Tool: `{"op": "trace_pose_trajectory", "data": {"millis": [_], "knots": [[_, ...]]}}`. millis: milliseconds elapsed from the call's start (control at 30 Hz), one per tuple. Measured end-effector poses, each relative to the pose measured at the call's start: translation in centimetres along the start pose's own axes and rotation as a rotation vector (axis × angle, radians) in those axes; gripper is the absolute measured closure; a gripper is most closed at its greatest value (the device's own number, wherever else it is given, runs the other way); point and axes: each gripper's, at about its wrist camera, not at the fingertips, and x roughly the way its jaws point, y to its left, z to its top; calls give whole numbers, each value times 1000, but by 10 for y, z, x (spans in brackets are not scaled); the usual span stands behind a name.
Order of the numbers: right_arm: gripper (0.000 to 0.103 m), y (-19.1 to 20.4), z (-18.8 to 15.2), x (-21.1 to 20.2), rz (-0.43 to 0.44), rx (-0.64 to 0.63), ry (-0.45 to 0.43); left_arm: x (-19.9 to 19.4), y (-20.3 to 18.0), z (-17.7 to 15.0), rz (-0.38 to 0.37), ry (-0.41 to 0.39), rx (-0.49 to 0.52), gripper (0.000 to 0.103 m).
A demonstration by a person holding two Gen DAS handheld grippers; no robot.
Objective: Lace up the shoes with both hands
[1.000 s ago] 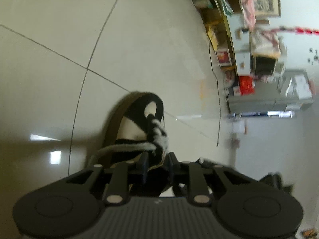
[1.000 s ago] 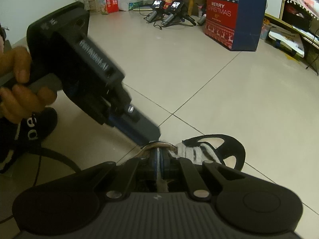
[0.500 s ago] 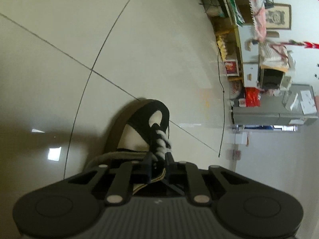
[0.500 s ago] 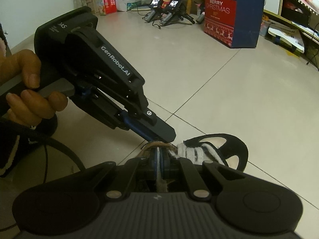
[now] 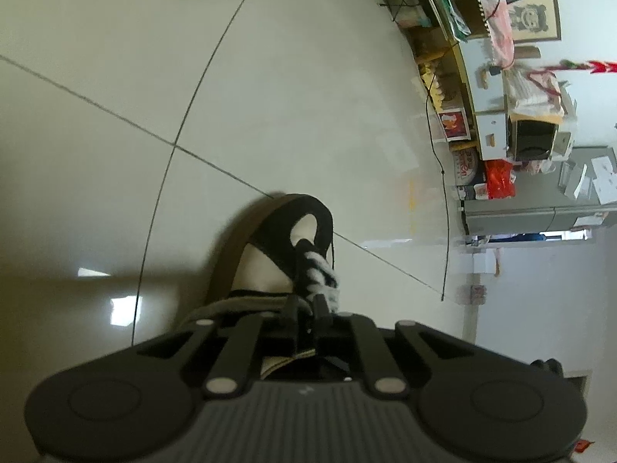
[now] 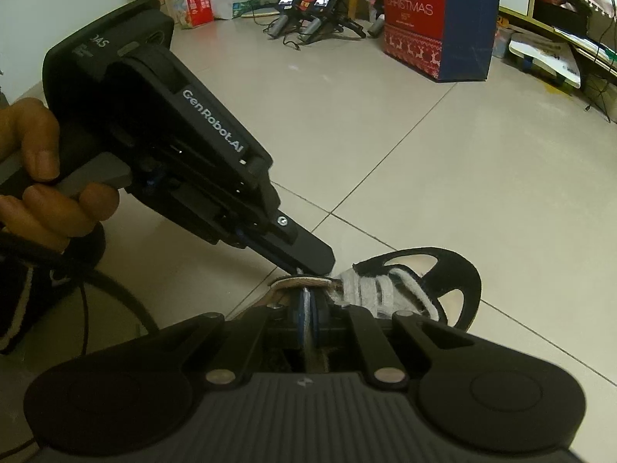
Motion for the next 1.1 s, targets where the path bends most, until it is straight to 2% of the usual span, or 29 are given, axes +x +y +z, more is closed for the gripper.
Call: {"op": "trace_pose_trajectory", "data": {"millis": [167, 300, 433, 600, 900, 1000, 1100], "knots": [[97, 3, 0, -2, -16, 6, 6, -2, -6, -4, 22, -8, 23, 100], [97, 5, -1, 0, -21, 24, 1, -2, -7, -3, 21, -4, 33, 95], [98, 2, 0, 1, -11, 30, 4, -3, -7, -2, 20, 0, 44, 95], [97, 4, 0, 0, -16, 17, 14, -4, -12, -5, 37, -3, 55, 100], [97, 2, -3, 2, -18, 66, 7, -2, -10, -4, 31, -3, 57, 96], [97, -1, -3, 2, -4, 84, 12, -2, -16, -4, 52, -2, 81, 99], [96, 4, -1, 1, -26, 68, 14, -7, -24, -7, 81, -10, 113, 100]]}}
